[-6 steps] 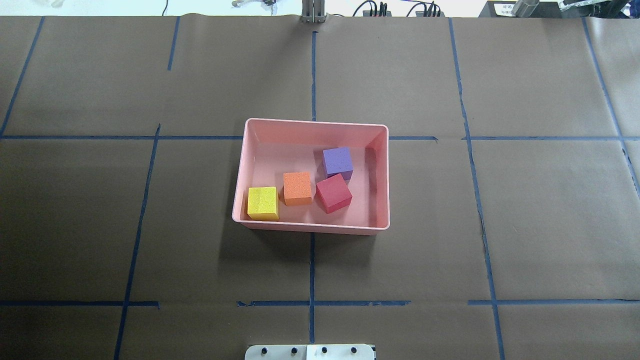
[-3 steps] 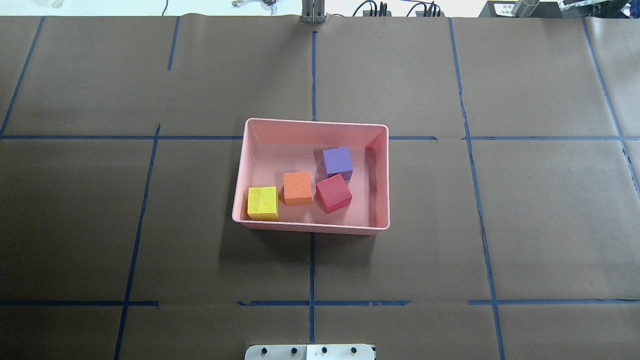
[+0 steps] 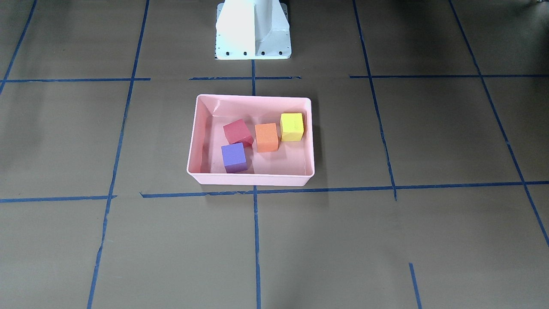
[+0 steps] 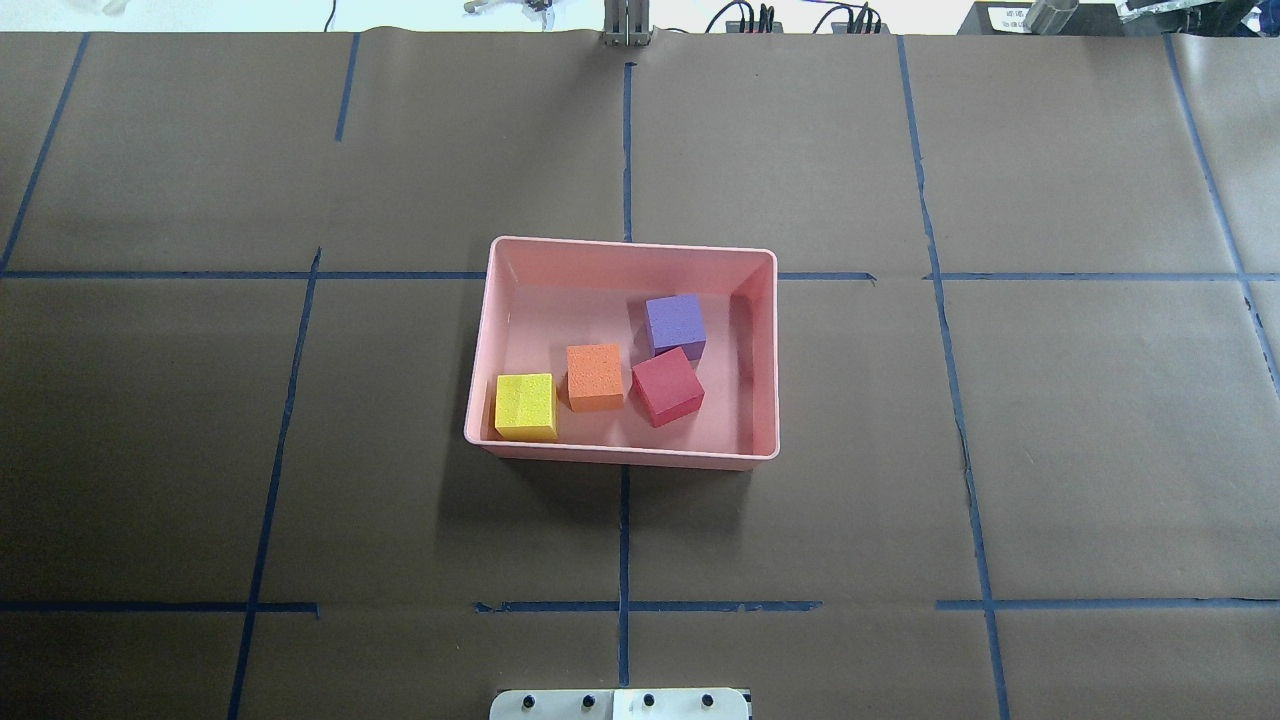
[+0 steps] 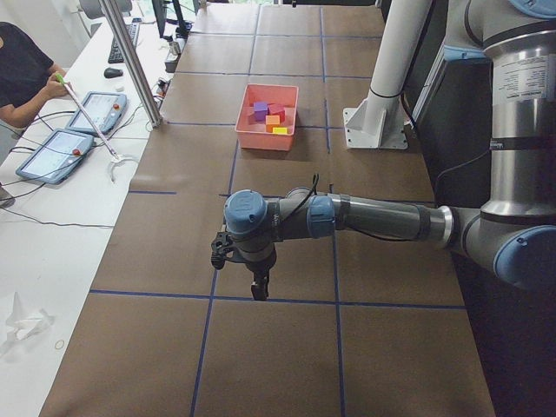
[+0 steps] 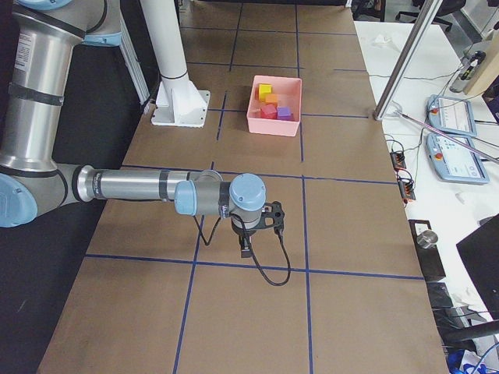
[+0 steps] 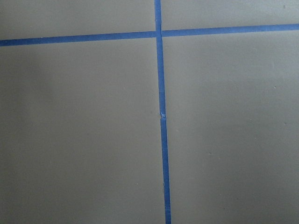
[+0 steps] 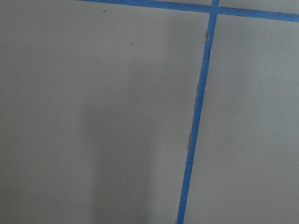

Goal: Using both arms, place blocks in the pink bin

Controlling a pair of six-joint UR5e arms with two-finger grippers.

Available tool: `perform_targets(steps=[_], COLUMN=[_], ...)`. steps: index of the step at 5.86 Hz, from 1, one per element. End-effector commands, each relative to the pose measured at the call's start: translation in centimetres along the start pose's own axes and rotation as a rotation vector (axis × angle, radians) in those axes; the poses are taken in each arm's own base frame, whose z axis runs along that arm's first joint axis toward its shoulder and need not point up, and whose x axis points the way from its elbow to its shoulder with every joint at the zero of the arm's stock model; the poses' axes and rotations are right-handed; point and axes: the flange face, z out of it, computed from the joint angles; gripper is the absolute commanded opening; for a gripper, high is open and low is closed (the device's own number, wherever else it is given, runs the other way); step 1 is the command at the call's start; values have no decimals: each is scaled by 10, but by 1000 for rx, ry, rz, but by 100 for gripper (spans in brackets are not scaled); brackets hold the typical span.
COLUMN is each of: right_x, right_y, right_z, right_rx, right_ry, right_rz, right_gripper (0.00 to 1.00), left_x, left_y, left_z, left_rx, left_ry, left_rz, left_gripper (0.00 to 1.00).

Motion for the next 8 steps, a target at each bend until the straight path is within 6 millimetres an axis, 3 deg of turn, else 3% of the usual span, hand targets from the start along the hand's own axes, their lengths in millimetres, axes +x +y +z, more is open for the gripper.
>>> perform_targets(steps=[1,8], right_x=[7,8], right_y=[3,5], right_z=[-2,-4], right_rx=[3,17], right_ry=[58,55], right_rz=[-1,5], right_gripper=[100,100], left_x=[-1,-2], left_y=[1,5], left_z=[3,4], left_rx=[-7,-10], left_ry=[-1,0], left_rz=[-4,-7], left_gripper=[100,100])
